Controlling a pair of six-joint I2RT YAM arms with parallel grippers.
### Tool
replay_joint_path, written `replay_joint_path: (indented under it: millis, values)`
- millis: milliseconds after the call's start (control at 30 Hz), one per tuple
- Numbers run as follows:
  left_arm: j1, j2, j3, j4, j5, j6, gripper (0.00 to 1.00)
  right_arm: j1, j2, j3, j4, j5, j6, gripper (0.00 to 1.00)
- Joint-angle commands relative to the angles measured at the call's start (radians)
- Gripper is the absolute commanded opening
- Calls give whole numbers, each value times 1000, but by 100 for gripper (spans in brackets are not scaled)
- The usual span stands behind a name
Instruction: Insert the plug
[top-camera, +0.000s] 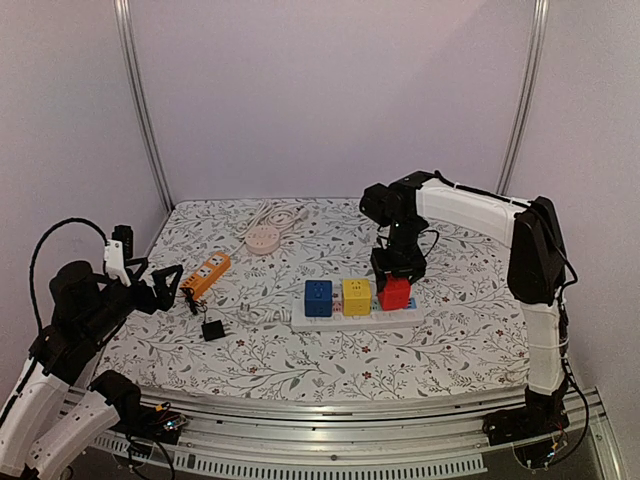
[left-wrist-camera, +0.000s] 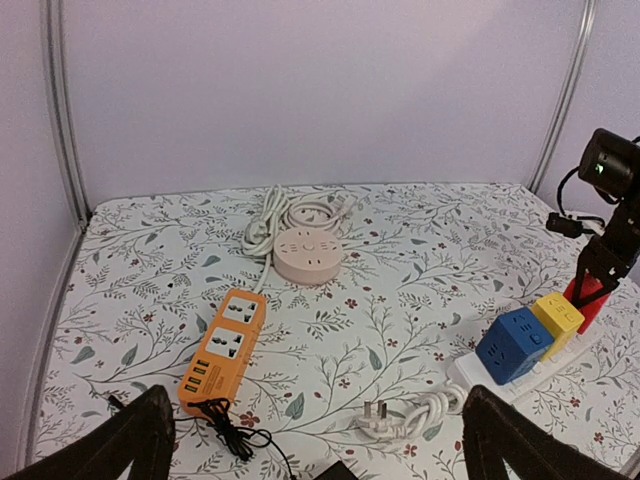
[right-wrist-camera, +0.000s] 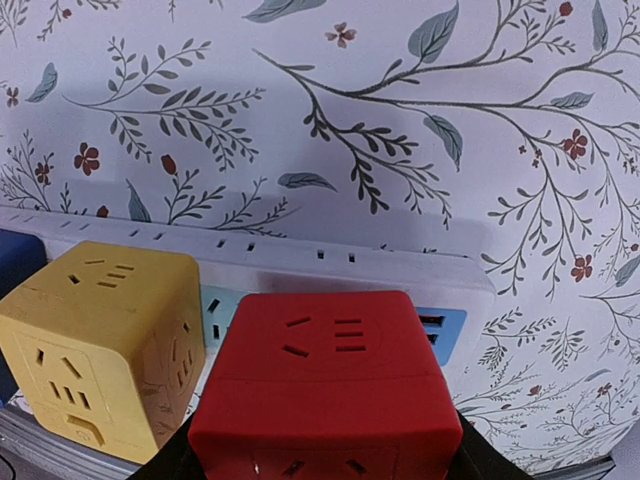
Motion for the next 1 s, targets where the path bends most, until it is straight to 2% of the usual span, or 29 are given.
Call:
replay_joint_path:
  millis: [0, 300, 400, 467, 533, 667, 800, 967]
  values:
    - [15, 11, -13, 4, 6, 2, 100, 4, 64, -89, -182, 68, -26, 0]
    - [16, 15, -10, 1, 11, 4, 100, -23, 63, -9, -252, 126, -39, 0]
    - [14, 19, -10, 10, 32, 14, 99, 1, 63, -37, -188, 80, -83, 0]
    - [11, 33, -8, 24, 100, 42, 99, 27, 68, -51, -159, 45, -128, 0]
    - [-6, 66, -5, 25, 216, 130, 99, 32, 90, -56, -140, 11, -165, 0]
    - [-84, 266, 88, -78, 332, 370, 99, 31, 71, -71, -91, 4, -195, 0]
    - [-201, 534, 248, -235, 376, 578, 100, 30, 61, -96, -50, 35, -193, 0]
    - [-261, 825, 470, -267, 413, 675, 100, 30, 23, -217, 71, 59, -171, 0]
